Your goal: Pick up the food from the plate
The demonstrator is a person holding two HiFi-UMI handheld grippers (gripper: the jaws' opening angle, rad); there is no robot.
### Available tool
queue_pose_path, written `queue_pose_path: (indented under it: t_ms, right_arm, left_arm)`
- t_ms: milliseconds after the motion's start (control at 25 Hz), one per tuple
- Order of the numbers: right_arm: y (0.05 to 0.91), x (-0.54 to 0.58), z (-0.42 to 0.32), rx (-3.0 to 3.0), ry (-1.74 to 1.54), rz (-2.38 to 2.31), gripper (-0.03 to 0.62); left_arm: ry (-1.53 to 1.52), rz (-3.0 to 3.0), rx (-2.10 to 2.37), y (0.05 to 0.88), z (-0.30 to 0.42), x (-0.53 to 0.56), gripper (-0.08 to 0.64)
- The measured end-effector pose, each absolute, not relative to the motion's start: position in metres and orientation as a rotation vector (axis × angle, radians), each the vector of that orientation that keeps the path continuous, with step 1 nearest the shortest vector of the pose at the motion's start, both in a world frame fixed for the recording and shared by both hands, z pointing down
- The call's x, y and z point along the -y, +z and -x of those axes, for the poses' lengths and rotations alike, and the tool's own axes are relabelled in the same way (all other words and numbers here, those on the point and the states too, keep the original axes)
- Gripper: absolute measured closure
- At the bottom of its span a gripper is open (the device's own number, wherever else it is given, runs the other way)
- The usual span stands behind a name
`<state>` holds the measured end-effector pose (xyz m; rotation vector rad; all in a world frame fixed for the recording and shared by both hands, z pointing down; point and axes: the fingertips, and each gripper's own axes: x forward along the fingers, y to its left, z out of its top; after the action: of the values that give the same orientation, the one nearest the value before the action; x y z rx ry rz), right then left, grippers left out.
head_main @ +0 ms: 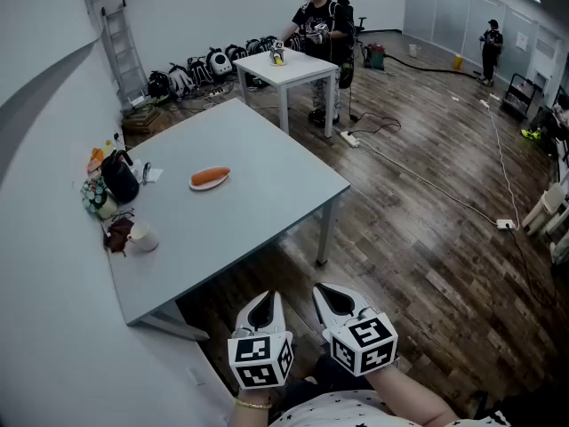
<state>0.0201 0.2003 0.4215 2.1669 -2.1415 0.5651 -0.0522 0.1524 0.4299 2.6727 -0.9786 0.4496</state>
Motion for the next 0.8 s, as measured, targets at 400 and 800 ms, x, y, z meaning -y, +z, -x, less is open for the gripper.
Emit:
queue_pose_path:
  t_ms: [400,800]
  right_arm:
    - [0.437,-0.101,-0.025,2.225,0.577,-2.049,0.595]
    - [0.409,0.063,-0.056,2.389,0.443,-1.788,0.595]
  left_arm:
    - [0.437,-2.571,1.156,0.45,0.068,-0.056,0.552]
    - [0.314,-2.428,1.409,0.437,0.045,0.097,0.552]
